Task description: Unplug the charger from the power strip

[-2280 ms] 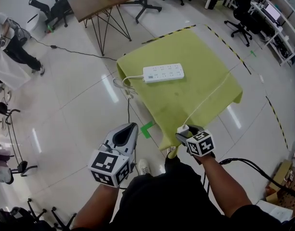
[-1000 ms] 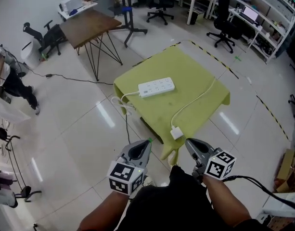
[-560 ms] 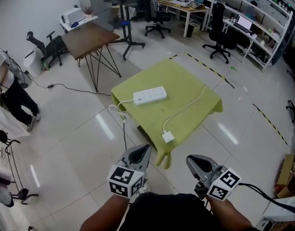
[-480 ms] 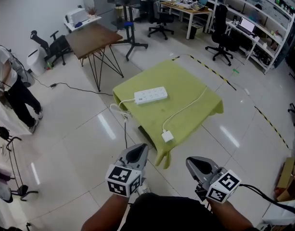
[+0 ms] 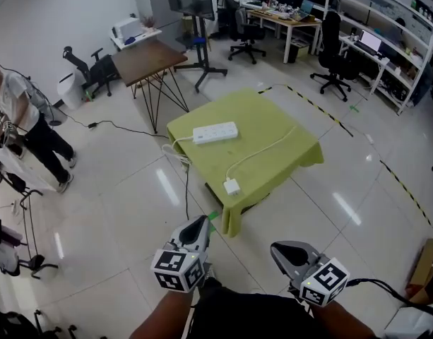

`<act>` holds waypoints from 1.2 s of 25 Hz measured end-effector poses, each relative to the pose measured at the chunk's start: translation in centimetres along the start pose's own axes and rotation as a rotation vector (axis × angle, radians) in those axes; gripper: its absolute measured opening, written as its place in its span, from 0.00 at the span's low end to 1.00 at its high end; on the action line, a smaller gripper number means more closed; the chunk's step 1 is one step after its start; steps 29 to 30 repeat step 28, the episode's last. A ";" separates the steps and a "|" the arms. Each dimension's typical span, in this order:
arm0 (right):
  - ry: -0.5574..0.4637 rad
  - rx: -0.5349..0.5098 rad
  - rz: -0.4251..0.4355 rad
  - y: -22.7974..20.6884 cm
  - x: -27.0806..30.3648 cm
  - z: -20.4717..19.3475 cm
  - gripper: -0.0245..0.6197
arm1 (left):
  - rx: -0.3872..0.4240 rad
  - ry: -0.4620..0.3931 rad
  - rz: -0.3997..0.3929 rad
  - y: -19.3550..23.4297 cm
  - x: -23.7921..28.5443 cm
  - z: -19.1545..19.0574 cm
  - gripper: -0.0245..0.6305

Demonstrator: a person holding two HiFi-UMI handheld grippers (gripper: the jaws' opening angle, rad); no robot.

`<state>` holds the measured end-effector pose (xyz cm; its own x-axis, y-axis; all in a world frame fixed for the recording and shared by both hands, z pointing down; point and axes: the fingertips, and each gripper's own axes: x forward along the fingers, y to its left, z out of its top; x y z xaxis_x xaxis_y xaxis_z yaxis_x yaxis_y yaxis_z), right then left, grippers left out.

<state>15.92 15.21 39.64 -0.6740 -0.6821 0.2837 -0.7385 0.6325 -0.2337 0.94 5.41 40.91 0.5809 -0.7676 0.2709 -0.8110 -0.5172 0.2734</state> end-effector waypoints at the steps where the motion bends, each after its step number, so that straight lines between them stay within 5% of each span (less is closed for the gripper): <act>1: 0.001 -0.006 0.006 0.1 -0.6 -0.3 0.04 | -0.001 0.001 0.013 -0.5 -0.5 -0.5 0.05; 9: -0.013 -0.027 0.032 0.7 -4.2 -1.8 0.04 | 0.008 -0.012 0.075 -3.7 -3.6 -2.0 0.05; 30: -0.028 -0.040 0.061 0.6 -4.9 -1.8 0.04 | 0.055 -0.012 0.068 -5.6 -3.4 -1.7 0.05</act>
